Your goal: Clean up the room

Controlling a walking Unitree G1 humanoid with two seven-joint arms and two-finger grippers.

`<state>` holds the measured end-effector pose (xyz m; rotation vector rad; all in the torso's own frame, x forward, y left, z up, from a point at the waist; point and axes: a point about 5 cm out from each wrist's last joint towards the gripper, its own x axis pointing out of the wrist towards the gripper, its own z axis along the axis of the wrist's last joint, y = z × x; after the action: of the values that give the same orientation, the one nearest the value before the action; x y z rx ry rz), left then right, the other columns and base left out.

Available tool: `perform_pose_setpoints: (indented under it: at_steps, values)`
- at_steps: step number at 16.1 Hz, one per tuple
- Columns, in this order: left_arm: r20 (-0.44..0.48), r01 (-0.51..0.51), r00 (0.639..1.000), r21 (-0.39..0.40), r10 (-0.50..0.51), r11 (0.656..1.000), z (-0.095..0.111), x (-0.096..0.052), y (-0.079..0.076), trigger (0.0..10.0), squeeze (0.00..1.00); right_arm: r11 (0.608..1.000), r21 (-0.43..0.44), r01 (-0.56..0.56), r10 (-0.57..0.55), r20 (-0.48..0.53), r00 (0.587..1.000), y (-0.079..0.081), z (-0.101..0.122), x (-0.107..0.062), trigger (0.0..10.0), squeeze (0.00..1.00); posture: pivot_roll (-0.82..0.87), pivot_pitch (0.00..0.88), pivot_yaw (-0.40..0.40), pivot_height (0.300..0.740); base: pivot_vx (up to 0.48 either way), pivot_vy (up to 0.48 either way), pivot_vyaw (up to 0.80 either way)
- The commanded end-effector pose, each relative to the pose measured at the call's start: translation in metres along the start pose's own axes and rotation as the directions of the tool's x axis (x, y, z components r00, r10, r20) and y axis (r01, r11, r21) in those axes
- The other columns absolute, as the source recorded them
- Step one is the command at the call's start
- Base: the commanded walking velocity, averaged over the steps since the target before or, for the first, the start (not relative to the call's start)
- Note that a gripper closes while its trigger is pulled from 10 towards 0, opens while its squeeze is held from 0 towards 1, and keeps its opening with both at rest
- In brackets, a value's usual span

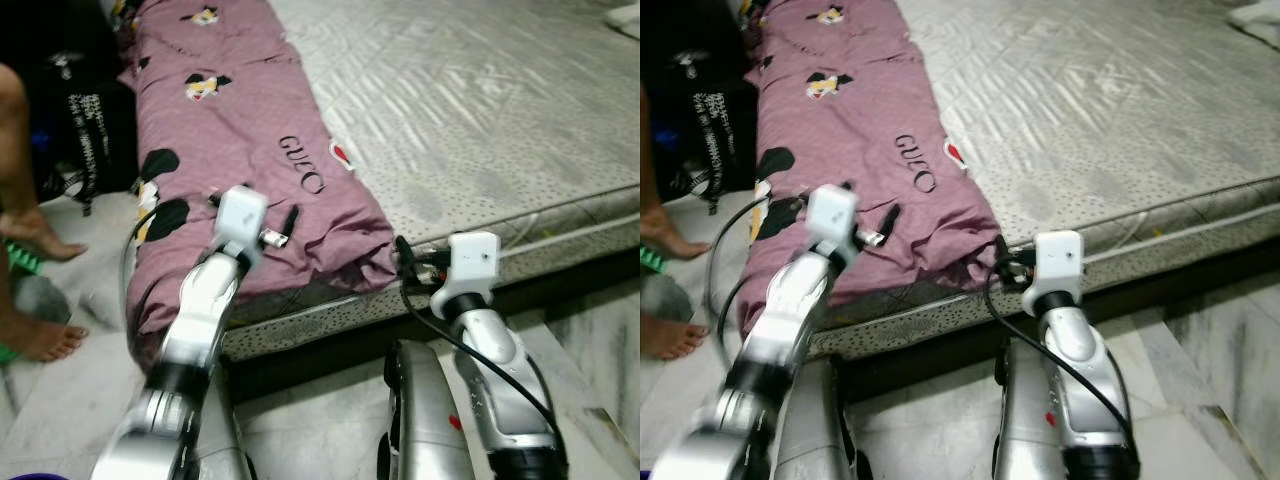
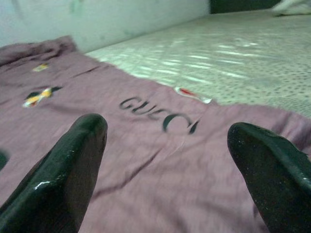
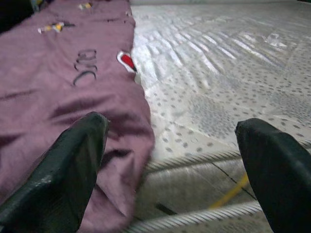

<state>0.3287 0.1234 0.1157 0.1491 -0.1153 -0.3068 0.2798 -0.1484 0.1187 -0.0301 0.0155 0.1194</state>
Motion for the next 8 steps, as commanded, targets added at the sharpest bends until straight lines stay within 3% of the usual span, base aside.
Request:
perform_pose_setpoints:
  at_steps: [1, 3, 6, 7, 8]
  values:
    - [0.073, -0.083, 0.994, -0.006, 0.083, 0.997, 0.009, -0.012, 0.009, 10.0, 1.00, 1.000, 0.011, -0.017, 0.017, 0.016, 1.000, 0.006, 0.002, 0.004, 10.0, 0.00, 0.00, 0.000, 0.043, 0.493, 0.000, 0.000, 0.00]
    - [0.130, -0.211, 0.968, -0.036, 0.214, 0.977, 0.016, -0.044, 0.017, 10.0, 1.00, 0.998, 0.054, -0.017, 0.015, 0.039, 0.999, 0.009, 0.004, 0.008, 10.0, 0.00, 0.02, 0.000, 0.043, 0.493, 0.000, 0.000, 0.00]
    - [0.121, -0.267, 0.955, -0.037, 0.270, 0.963, 0.013, -0.070, 0.024, 10.0, 1.00, 0.997, 0.082, -0.006, 0.002, 0.047, 0.999, 0.010, 0.004, 0.012, 10.0, 0.00, 0.03, 0.000, 0.042, 0.493, 0.000, 0.000, 0.00]
    - [0.093, -0.342, 0.935, -0.003, 0.341, 0.940, 0.006, -0.081, 0.036, 10.0, 1.00, 0.995, 0.104, 0.000, -0.005, 0.049, 0.999, 0.011, 0.004, 0.015, 10.0, 0.00, 0.04, 0.000, 0.039, 0.493, 0.000, 0.000, 0.00]
    - [0.082, -0.361, 0.930, 0.001, 0.360, 0.933, 0.003, -0.083, 0.039, 10.0, 1.00, 0.994, 0.106, 0.002, -0.007, 0.048, 0.999, 0.011, 0.004, 0.016, 10.0, 0.00, 0.04, 0.000, 0.039, 0.493, 0.000, 0.000, 0.00]
